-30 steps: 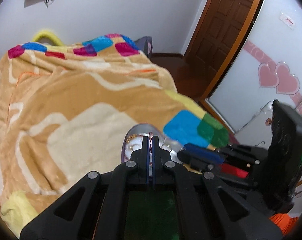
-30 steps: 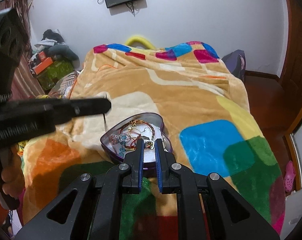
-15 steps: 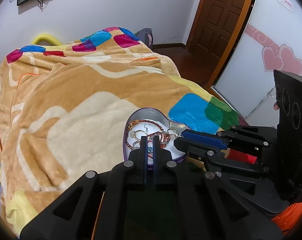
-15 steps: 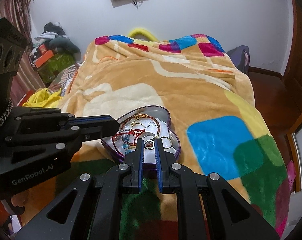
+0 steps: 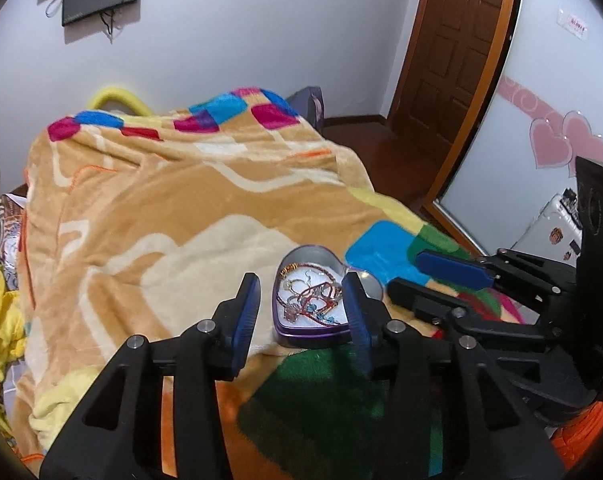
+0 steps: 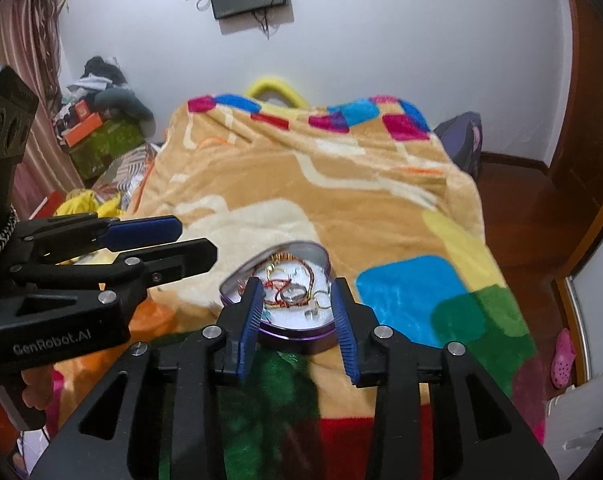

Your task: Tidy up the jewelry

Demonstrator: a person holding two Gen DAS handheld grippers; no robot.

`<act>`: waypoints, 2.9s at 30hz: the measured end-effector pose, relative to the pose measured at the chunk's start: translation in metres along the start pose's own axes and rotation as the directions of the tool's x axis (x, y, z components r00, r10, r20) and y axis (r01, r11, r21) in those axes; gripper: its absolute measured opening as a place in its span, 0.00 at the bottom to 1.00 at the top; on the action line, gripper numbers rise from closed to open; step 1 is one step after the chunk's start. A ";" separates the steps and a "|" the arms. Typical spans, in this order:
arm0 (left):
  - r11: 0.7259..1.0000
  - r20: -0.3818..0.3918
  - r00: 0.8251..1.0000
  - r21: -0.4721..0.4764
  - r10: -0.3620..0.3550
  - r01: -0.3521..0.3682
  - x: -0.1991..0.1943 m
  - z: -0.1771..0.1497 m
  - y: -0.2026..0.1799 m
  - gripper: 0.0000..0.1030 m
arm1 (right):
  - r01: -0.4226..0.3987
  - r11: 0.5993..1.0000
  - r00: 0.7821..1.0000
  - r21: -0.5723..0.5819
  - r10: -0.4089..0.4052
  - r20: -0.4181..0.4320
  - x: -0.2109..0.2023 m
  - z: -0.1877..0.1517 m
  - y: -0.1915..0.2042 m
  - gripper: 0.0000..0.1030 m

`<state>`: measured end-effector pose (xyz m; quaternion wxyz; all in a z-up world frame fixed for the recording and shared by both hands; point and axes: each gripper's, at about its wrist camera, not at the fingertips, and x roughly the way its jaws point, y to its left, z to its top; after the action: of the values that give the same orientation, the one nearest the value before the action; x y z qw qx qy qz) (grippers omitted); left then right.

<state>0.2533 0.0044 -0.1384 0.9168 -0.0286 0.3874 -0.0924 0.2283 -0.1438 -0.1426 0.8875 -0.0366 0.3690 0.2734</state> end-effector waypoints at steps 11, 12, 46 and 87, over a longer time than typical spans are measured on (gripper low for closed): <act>0.999 0.180 0.983 -0.001 0.035 -0.036 -0.094 0.003 -0.009 0.41 | 0.028 1.000 0.977 -0.002 -0.027 0.211 -0.091 0.013 0.018 0.31; 0.999 0.199 0.979 0.000 0.039 -0.039 -0.103 0.002 -0.009 0.41 | 0.033 0.999 0.973 -0.004 -0.032 0.230 -0.098 0.014 0.021 0.31; 0.988 0.656 0.743 -0.037 0.137 -0.149 -0.294 -0.067 -0.072 0.96 | 0.254 0.967 0.697 0.018 -0.196 0.689 -0.244 -0.016 0.105 0.93; 0.989 0.622 0.771 -0.044 0.140 -0.144 -0.277 -0.061 -0.072 0.99 | 0.221 0.974 0.744 0.045 -0.199 0.638 -0.249 -0.028 0.089 0.93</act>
<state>0.0098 -0.0121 0.0236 0.9976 -0.0253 0.0637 -0.0098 0.0210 -0.1900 0.0171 0.9841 0.0026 0.0342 0.1741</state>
